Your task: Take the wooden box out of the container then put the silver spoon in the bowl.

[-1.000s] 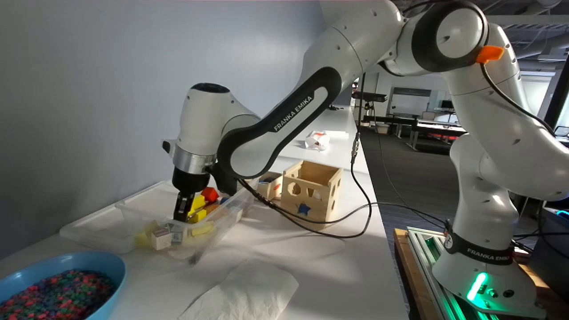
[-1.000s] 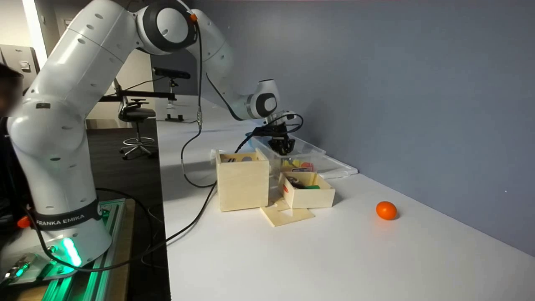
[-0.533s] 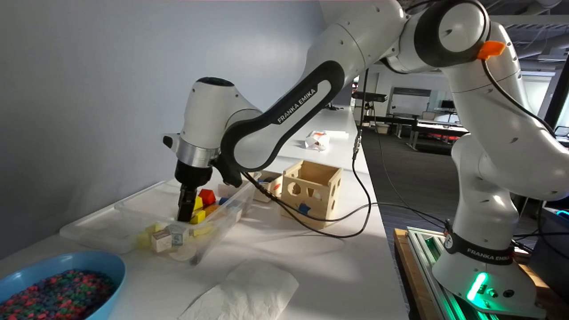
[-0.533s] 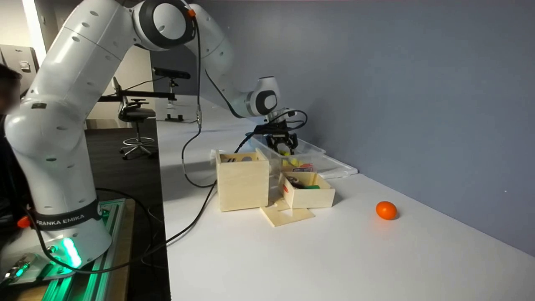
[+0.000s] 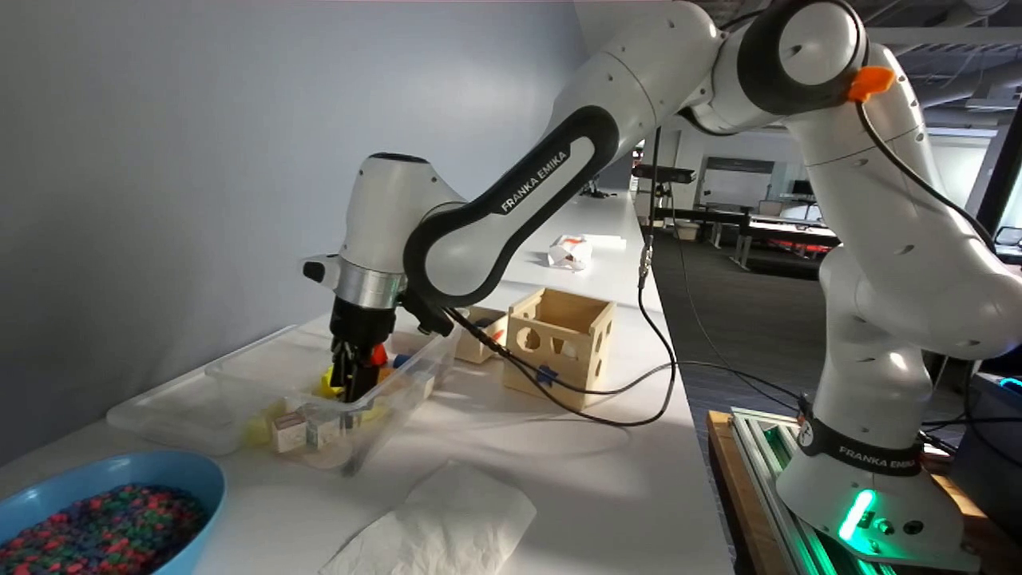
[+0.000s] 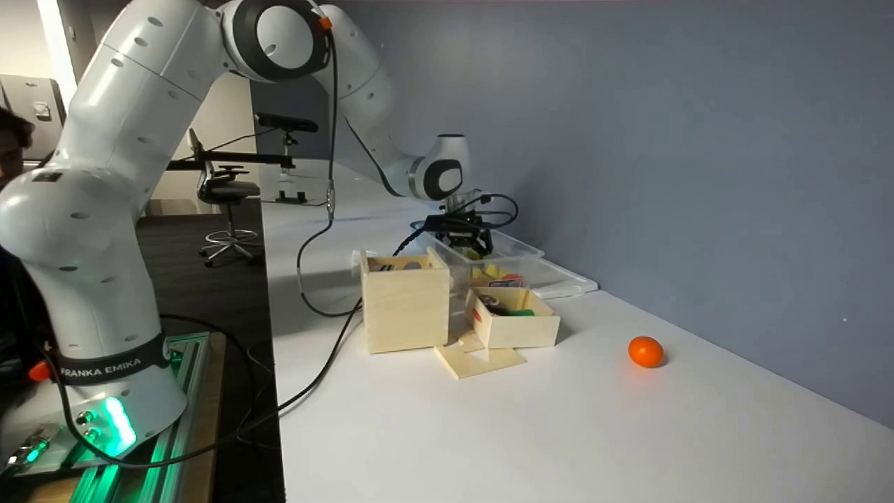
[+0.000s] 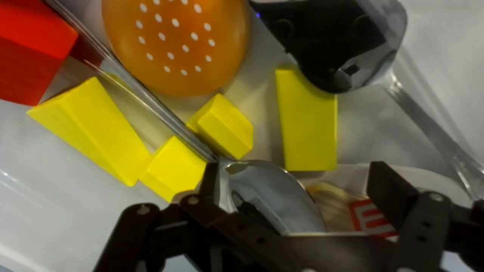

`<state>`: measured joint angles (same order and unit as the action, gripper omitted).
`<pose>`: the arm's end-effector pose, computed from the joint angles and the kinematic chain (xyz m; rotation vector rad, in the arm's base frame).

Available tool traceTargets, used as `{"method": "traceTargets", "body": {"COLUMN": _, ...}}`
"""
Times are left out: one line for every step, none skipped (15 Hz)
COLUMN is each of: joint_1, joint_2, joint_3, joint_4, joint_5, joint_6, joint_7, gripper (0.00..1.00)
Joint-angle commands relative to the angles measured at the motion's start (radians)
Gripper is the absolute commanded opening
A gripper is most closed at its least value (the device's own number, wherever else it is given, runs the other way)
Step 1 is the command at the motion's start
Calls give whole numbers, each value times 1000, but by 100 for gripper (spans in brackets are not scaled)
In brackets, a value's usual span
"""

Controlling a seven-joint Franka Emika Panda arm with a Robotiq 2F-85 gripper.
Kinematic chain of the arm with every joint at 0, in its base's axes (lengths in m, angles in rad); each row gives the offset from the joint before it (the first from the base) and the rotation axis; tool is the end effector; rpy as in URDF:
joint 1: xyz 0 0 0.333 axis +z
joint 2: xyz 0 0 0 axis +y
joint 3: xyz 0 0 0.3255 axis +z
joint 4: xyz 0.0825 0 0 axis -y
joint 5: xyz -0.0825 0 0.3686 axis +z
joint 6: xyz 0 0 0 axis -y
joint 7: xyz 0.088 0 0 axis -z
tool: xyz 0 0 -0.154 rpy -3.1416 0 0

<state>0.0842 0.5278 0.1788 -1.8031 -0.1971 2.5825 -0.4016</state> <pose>0.6627 0.1672 0.2563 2.8269 1.1659 0.4000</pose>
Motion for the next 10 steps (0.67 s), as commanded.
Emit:
{"method": "traceTargets", "body": {"joint_1": 17, "joint_2": 4, "joint_3": -19, "joint_4": 5, "joint_5": -12, "joint_6": 7, "joint_7": 18, "gripper": 100}}
{"method": "traceTargets", "body": {"joint_1": 16, "joint_2": 11, "joint_3": -17, "joint_4": 10, "joint_5": -9, "joint_6": 11, "joint_7": 14, "gripper": 100}}
{"method": "traceTargets", "body": {"joint_1": 26, "joint_2": 27, "joint_3": -25, "joint_4": 25, "joint_5": -19, "joint_6": 20, "joint_7": 22, "gripper": 100}}
{"method": "traceTargets", "body": {"joint_1": 43, "joint_2": 37, "joint_3": -40, "joint_4": 36, "joint_5": -37, "joint_6": 32, "joint_7": 45, "gripper": 100}}
{"method": "traceTargets", "body": {"joint_1": 64, "joint_2": 54, "joint_3": -57, "joint_4": 55, "joint_5": -58, "joint_6": 45, "joint_7": 71, "gripper": 100}}
{"method": "traceTargets", "body": {"joint_1": 83, "joint_2": 68, "joint_3": -76, "joint_4": 70, "joint_5": -82, "joint_6": 52, "joint_7": 95, "gripper": 100}}
{"method": "traceTargets", "body": {"joint_1": 100, "joint_2": 82, "joint_3": -93, "joint_4": 87, "joint_5": -101, "joint_6": 54, "joint_7": 114, "gripper": 94}}
{"method": "traceTargets", "body": {"joint_1": 118, "joint_2": 94, "joint_3": -110, "joint_4": 102, "joint_5": -122, "joint_6": 53, "joint_7": 134, "gripper": 74}}
{"method": "traceTargets", "body": {"joint_1": 132, "joint_2": 104, "joint_3": -124, "joint_4": 114, "joint_5": -136, "joint_6": 47, "joint_7": 150, "gripper": 69}}
{"method": "traceTargets", "body": {"joint_1": 142, "joint_2": 112, "joint_3": -133, "joint_4": 121, "joint_5": -147, "joint_6": 43, "joint_7": 160, "gripper": 69}}
